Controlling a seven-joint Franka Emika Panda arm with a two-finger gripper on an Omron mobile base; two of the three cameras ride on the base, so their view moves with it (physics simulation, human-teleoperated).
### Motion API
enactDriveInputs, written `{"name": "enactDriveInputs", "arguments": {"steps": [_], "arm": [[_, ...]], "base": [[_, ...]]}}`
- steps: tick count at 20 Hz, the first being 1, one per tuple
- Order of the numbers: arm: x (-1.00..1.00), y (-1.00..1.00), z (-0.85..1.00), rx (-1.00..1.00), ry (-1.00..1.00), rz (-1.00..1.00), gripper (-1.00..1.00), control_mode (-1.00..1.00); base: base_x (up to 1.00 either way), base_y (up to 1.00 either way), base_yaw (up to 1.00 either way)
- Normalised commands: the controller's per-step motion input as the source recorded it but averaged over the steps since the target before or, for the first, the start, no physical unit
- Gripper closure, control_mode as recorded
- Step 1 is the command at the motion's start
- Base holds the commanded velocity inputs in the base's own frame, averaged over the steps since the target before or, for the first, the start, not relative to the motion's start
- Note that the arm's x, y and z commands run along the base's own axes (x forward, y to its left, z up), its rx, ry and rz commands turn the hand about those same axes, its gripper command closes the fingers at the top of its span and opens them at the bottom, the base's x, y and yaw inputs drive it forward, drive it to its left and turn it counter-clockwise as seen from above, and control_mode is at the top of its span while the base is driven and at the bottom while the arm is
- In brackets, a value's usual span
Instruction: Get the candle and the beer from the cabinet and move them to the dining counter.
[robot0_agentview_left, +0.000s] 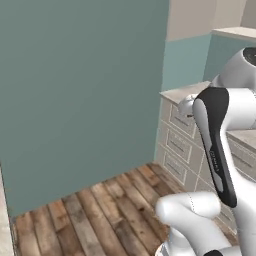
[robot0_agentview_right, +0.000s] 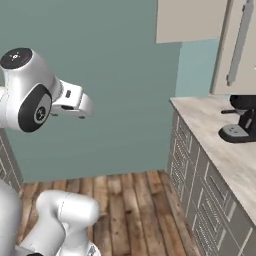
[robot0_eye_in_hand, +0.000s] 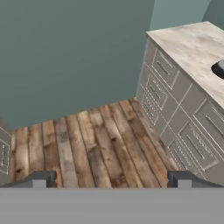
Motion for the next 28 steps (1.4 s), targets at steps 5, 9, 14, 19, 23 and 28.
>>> {"name": "enactDriveInputs", "arguments": {"steps": [5, 9, 14, 19, 23, 28], "arm": [[0.00, 0.00, 0.00, 0.00, 0.00, 0.00, -1.00, 1.00], [0.00, 0.00, 0.00, 0.00, 0.00, 0.00, -1.00, 1.00], [0.00, 0.00, 0.00, 0.00, 0.00, 0.00, -1.00, 1.00], [0.00, 0.00, 0.00, 0.00, 0.00, 0.00, -1.00, 1.00], [0.00, 0.00, 0.00, 0.00, 0.00, 0.00, -1.00, 1.00], [0.00, 0.00, 0.00, 0.00, 0.00, 0.00, -1.00, 1.00]], "base": [[0.98, -0.27, 0.00], [0.73, -0.67, 0.00], [0.62, -0.40, -0.29], [0.64, 0.11, -0.53], [0.67, 0.54, -0.50], [0.52, 0.50, -0.59]]}}
